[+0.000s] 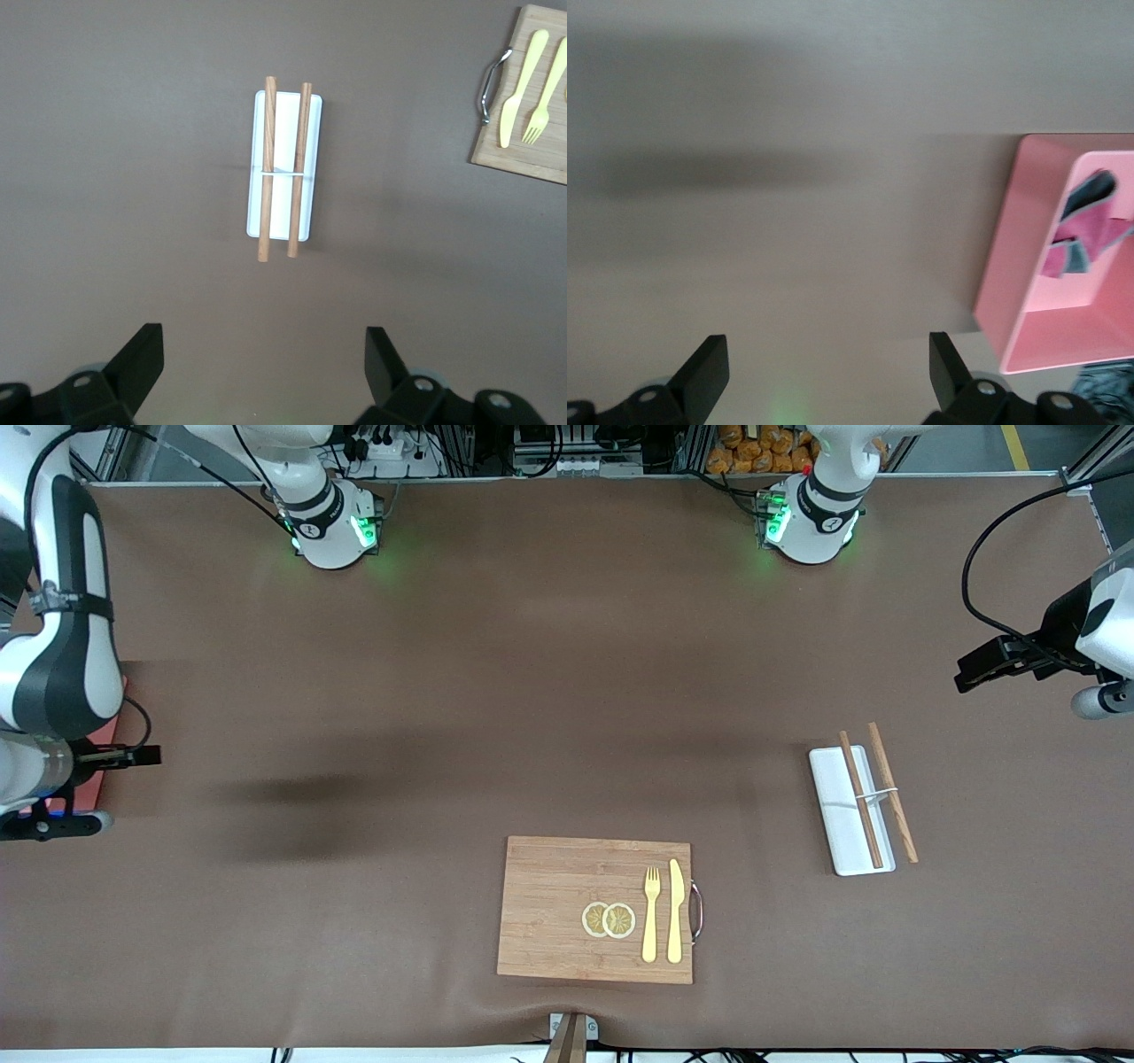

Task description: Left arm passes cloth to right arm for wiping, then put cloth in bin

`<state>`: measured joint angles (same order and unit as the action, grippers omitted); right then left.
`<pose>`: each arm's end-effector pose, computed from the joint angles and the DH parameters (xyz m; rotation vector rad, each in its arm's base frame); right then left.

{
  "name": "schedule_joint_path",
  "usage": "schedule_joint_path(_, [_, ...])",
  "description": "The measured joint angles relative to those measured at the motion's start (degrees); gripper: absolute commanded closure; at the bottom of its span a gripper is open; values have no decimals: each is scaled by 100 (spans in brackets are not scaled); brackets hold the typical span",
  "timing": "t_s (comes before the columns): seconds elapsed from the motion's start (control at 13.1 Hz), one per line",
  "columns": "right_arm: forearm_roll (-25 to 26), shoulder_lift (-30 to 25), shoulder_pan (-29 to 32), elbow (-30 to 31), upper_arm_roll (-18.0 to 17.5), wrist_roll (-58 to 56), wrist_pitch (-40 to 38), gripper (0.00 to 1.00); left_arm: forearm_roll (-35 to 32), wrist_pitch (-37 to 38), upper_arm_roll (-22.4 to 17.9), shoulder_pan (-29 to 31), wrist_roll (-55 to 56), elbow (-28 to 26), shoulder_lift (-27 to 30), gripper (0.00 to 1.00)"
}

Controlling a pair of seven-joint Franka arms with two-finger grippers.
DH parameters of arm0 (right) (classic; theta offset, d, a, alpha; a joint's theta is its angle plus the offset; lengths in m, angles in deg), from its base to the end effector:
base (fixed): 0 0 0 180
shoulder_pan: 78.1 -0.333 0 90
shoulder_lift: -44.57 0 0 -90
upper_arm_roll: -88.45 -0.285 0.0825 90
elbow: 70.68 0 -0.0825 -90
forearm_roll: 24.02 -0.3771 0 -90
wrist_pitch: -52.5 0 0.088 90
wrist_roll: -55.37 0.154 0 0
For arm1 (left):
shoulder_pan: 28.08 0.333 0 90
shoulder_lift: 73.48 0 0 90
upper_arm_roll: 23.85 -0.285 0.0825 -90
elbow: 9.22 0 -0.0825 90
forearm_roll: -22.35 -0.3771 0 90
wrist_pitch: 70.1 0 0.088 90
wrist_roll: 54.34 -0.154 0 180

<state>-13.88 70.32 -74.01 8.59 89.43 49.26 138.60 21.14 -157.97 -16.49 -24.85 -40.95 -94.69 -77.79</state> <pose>0.6129 -0.0813 0.3642 2.9455 0.0531 -0.5153 0.5621 -0.0351 0.5384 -3.1146 -0.2532 0.0478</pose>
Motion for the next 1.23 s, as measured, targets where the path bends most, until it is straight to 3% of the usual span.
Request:
schedule_joint_path(0.54, [-1205, -1001, -184, -9, 68, 676, -222, 0, -5, -13, 13, -6, 0, -155, 294, 0])
schedule_joint_path(0.84, [-1302, -1421, -448, 225, 587, 676, -296, 0, -6, -33, 14, -5, 0, -351, 485, 0])
schedule_joint_path(1.23, [-1317, -2110, -324, 569, 605, 662, -331, 0, -6, -23, 16, -6, -26, -361, 587, 0])
